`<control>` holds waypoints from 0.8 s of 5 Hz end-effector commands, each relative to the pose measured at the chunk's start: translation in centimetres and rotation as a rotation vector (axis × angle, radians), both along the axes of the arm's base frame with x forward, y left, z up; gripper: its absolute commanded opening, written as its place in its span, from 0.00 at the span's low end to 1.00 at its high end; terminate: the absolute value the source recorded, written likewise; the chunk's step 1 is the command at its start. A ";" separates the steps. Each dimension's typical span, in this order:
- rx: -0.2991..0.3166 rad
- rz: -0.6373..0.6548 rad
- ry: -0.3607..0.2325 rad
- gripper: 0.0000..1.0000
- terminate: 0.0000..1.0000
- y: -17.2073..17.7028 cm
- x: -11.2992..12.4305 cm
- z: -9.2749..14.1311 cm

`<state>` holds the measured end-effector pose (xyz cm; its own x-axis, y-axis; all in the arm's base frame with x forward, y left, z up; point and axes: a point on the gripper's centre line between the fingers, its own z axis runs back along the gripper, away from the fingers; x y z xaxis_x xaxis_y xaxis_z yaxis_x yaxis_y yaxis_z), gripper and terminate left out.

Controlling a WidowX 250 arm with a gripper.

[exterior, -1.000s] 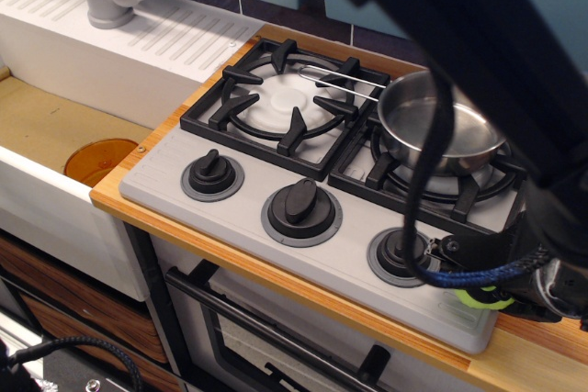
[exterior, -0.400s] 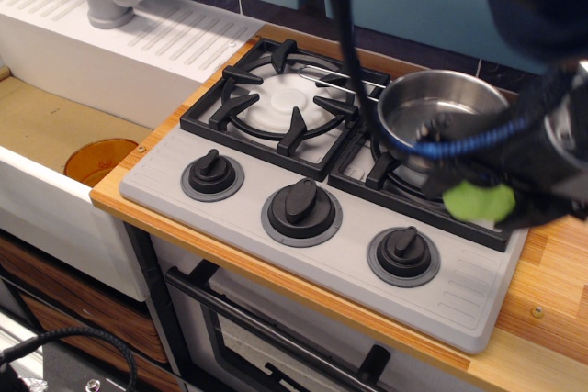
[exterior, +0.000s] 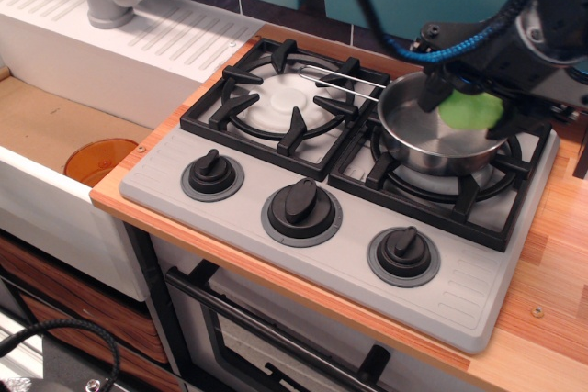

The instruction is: Put pot or pan on stove and put cauliflower in pot or pan

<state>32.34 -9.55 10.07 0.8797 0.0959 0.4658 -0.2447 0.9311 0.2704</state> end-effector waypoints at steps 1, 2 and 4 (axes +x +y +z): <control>-0.031 -0.027 -0.079 0.00 0.00 1.0 2.8 0.3; -0.039 -0.032 -0.081 1.00 0.00 0.6 2.8 0.3; -0.046 -0.030 -0.045 1.00 0.00 0.1 1.9 1.3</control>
<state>33.03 -9.01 8.70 0.8938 0.0932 0.4386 -0.2238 0.9403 0.2563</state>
